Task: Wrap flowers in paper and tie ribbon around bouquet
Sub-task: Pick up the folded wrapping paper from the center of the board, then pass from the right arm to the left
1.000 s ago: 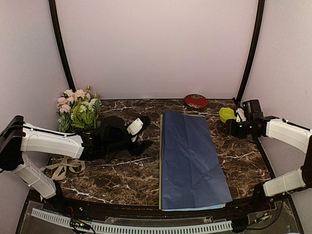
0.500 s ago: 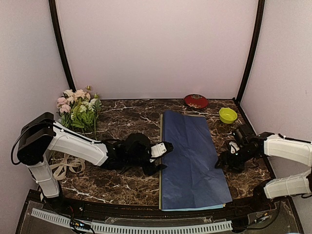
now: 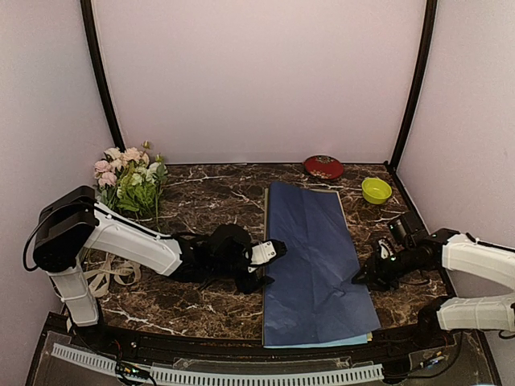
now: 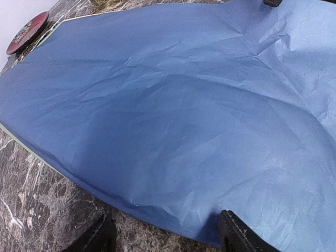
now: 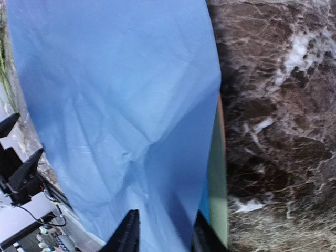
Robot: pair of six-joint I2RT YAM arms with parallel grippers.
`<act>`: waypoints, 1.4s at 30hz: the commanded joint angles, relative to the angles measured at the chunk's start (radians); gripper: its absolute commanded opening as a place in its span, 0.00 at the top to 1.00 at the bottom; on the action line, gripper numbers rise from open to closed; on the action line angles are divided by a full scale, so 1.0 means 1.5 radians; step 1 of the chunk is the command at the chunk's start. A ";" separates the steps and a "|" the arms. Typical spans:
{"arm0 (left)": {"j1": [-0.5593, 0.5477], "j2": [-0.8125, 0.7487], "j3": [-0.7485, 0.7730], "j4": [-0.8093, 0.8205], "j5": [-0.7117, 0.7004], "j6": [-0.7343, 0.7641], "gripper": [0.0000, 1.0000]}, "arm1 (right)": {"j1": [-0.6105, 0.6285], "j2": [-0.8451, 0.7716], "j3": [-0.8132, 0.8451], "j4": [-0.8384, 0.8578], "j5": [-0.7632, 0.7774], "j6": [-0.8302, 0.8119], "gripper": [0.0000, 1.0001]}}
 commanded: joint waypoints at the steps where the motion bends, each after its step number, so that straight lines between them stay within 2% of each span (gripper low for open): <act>1: -0.002 -0.004 0.003 -0.005 0.012 -0.011 0.31 | 0.003 -0.029 -0.004 0.039 -0.052 0.028 0.76; 7: -0.003 -0.021 -0.025 0.044 0.014 -0.017 0.32 | 0.003 -0.036 -0.011 0.049 -0.077 0.033 1.00; 14: -0.003 -0.102 -0.055 0.076 -0.002 -0.020 0.30 | 0.004 -0.076 0.056 0.096 -0.119 0.085 1.00; 17: -0.003 -0.173 -0.064 0.083 0.017 -0.019 0.25 | 0.009 -0.097 0.102 0.094 -0.067 0.120 1.00; 19: -0.007 -0.214 -0.040 0.042 0.071 -0.022 0.24 | 0.024 -0.107 0.128 0.099 -0.015 0.156 1.00; 23: -0.082 -0.233 0.028 -0.031 0.088 0.006 0.21 | 0.068 -0.113 0.178 0.119 0.064 0.197 1.00; 28: -0.154 -0.210 0.055 0.022 0.079 0.022 0.09 | 0.127 -0.091 0.213 0.159 0.121 0.227 1.00; 33: -0.176 -0.146 0.125 0.003 -0.034 0.005 0.06 | 0.184 -0.058 0.250 0.201 0.173 0.238 1.00; 38: -0.176 -0.128 0.138 -0.001 -0.128 -0.019 0.05 | 0.231 -0.022 0.305 0.196 0.221 0.208 1.00; 40: -0.176 -0.124 0.136 0.002 -0.134 -0.026 0.09 | 0.244 -0.009 0.321 0.198 0.227 0.195 1.00; 42: -0.177 -0.121 0.130 0.011 -0.155 -0.028 0.18 | 0.258 0.000 0.334 0.197 0.235 0.185 1.00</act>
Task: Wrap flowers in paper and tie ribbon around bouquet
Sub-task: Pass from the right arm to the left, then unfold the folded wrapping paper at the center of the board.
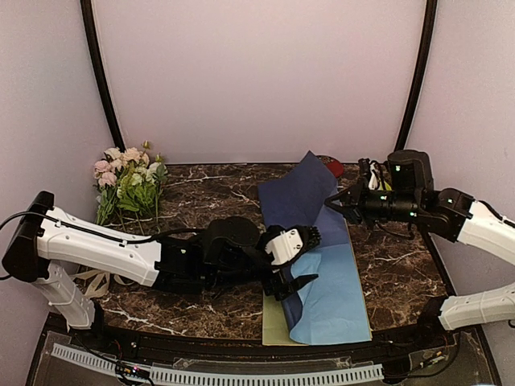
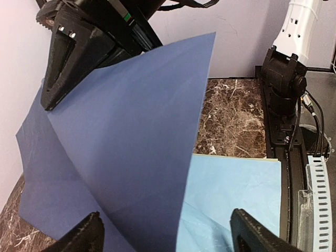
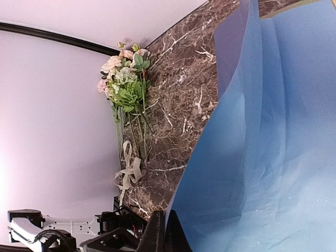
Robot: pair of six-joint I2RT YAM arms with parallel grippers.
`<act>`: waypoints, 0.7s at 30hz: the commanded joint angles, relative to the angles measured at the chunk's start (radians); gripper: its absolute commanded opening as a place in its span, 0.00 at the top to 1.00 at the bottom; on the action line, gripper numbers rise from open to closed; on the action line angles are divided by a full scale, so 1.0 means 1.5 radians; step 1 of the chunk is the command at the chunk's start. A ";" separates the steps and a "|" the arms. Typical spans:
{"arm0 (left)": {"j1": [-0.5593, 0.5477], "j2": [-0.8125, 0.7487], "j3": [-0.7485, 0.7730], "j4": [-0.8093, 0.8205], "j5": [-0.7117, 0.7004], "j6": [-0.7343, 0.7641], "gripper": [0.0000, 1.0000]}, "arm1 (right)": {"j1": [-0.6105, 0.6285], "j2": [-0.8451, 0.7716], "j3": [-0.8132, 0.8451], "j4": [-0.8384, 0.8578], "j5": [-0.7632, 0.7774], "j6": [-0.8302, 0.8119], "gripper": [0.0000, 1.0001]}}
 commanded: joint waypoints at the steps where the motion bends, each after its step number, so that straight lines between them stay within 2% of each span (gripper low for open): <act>1: 0.000 0.001 0.010 0.015 -0.081 -0.018 0.26 | 0.031 0.015 0.040 0.031 0.043 -0.030 1.00; 4: -0.001 -0.017 -0.004 0.035 -0.116 -0.029 0.74 | 0.039 0.013 0.047 0.033 0.050 -0.041 1.00; 6: 0.000 -0.043 -0.029 0.061 -0.115 -0.051 0.98 | 0.039 0.010 0.048 0.033 0.052 -0.053 1.00; 7: 0.003 -0.063 -0.056 0.089 -0.116 -0.067 1.00 | 0.039 0.008 0.052 0.033 0.053 -0.065 0.90; 9: 0.023 -0.113 -0.119 0.149 -0.106 -0.121 1.00 | 0.039 0.001 0.065 0.015 0.078 -0.100 0.58; 11: 0.058 -0.165 -0.169 0.158 -0.091 -0.189 1.00 | 0.039 -0.010 0.087 -0.021 0.132 -0.145 0.41; 13: 0.085 -0.221 -0.219 0.155 -0.090 -0.232 1.00 | 0.037 -0.022 0.098 -0.048 0.190 -0.195 0.29; 17: 0.129 -0.333 -0.319 0.147 -0.107 -0.290 1.00 | 0.008 -0.024 0.097 -0.058 0.230 -0.295 0.18; 21: 0.165 -0.436 -0.362 0.050 -0.143 -0.336 1.00 | -0.078 0.031 0.117 -0.079 0.159 -0.380 0.14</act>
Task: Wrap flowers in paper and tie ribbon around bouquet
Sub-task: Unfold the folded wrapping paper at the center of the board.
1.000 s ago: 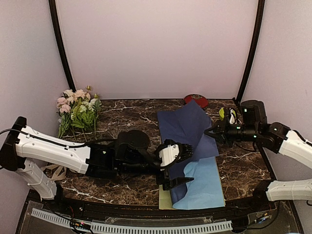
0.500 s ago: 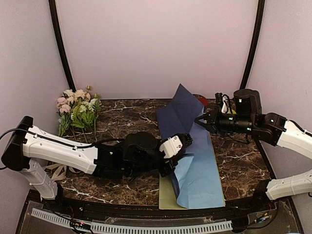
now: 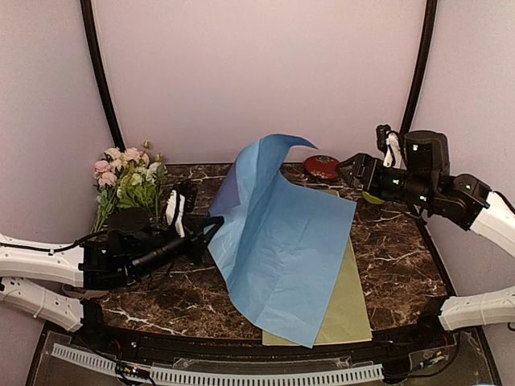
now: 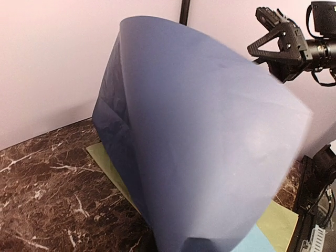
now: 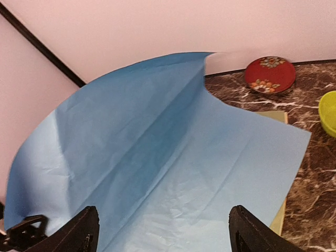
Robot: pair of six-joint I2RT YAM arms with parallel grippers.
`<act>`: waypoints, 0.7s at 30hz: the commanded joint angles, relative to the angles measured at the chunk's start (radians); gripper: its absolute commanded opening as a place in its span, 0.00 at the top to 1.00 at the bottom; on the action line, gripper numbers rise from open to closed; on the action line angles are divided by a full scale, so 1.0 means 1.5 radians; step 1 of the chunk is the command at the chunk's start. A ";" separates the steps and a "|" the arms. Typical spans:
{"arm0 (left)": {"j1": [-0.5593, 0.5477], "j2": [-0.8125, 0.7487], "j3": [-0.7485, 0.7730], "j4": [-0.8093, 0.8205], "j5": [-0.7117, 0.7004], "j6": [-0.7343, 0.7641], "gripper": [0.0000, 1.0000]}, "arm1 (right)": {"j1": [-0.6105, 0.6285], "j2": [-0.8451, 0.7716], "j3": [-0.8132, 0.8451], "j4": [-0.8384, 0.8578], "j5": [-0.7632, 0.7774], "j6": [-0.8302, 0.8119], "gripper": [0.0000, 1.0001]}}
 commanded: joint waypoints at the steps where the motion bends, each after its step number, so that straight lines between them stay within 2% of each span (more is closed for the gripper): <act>1: 0.044 -0.105 -0.047 -0.099 -0.042 -0.100 1.00 | -0.096 0.071 0.031 -0.034 -0.047 -0.136 0.13; 5: 0.156 -0.170 -0.055 -0.232 0.016 -0.172 1.00 | -0.188 0.191 0.072 -0.070 -0.096 -0.183 0.11; 10: 0.281 -0.133 -0.032 -0.310 0.092 -0.149 1.00 | -0.242 0.348 0.131 -0.096 -0.079 -0.243 0.07; 13: 0.320 -0.097 -0.022 -0.327 0.127 -0.131 1.00 | -0.271 0.461 0.181 -0.138 -0.072 -0.276 0.03; 16: 0.347 -0.066 -0.021 -0.333 0.146 -0.112 1.00 | -0.280 0.550 0.218 -0.170 -0.023 -0.299 0.00; 21: 0.397 -0.002 -0.009 -0.343 0.136 -0.064 1.00 | -0.308 0.612 0.219 -0.167 0.018 -0.303 0.01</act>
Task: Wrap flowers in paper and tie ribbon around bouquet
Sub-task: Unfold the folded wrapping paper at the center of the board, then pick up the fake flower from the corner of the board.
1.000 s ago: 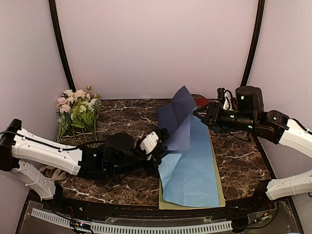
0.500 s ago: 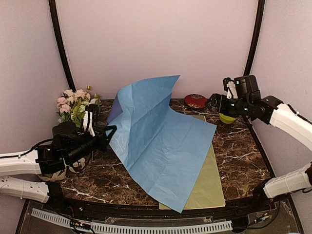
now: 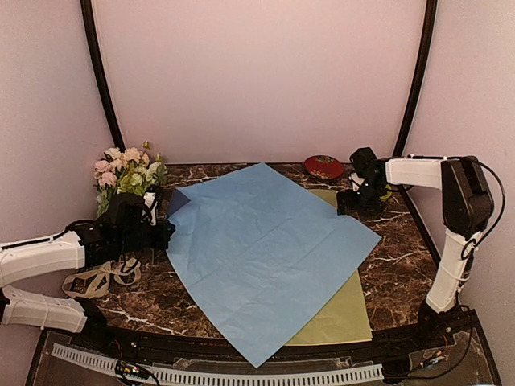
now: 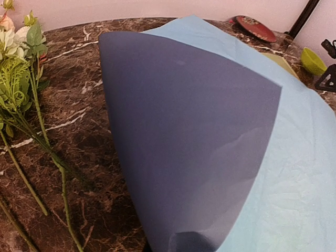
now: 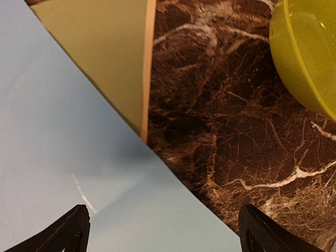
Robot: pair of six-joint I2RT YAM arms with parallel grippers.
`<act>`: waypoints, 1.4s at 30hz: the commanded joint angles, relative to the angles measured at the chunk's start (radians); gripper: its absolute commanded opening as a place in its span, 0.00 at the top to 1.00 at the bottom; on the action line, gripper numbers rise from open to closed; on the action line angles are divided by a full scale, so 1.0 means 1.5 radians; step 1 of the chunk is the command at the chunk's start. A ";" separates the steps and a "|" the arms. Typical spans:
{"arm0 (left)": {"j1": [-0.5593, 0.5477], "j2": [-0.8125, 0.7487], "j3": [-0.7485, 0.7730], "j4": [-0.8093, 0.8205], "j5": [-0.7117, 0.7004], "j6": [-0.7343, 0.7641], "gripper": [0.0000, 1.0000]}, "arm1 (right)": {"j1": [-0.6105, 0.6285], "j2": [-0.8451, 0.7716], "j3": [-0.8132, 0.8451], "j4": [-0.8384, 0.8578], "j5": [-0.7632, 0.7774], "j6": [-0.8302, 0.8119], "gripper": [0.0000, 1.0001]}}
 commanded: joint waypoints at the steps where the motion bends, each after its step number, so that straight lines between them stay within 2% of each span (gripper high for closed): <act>1: 0.037 0.047 0.029 -0.021 0.019 0.055 1.00 | -0.020 0.023 0.008 -0.027 0.051 -0.025 0.01; 6: 0.040 0.131 0.040 0.032 0.052 0.077 1.00 | -0.020 0.017 -0.060 -0.003 0.086 -0.017 0.02; 10: 0.047 0.201 0.049 0.077 0.034 0.100 1.00 | -0.020 0.004 -0.106 -0.002 0.152 0.008 0.03; 14: 0.068 0.267 0.075 0.075 0.010 0.104 1.00 | -0.020 -0.031 -0.166 0.012 0.172 0.029 0.04; 22: 0.081 0.284 0.079 0.078 -0.001 0.101 0.99 | -0.020 -0.094 -0.254 0.025 0.171 0.054 0.05; 24: 0.083 0.288 0.078 0.080 0.002 0.105 0.87 | -0.020 -0.102 -0.270 0.030 0.172 0.057 0.05; 27: 0.087 0.294 0.086 0.072 -0.013 0.118 0.53 | -0.019 -0.101 -0.274 0.028 0.172 0.058 0.06; 28: 0.088 0.293 0.089 0.066 -0.030 0.123 0.44 | -0.017 -0.102 -0.273 0.024 0.171 0.058 0.06; 30: 0.104 0.281 0.103 0.044 -0.061 0.131 0.34 | -0.010 -0.117 -0.272 0.015 0.172 0.056 0.06; 35: 0.123 0.251 0.173 -0.038 -0.153 0.135 0.29 | 0.027 -0.190 -0.230 -0.047 0.201 0.063 0.08; 39: 0.111 0.250 0.234 -0.110 -0.098 0.116 0.28 | 0.082 -0.246 -0.187 -0.067 0.234 0.078 0.11; 42: 0.071 0.246 0.213 -0.086 -0.064 0.121 0.28 | 0.131 -0.251 -0.179 -0.033 0.185 0.068 0.13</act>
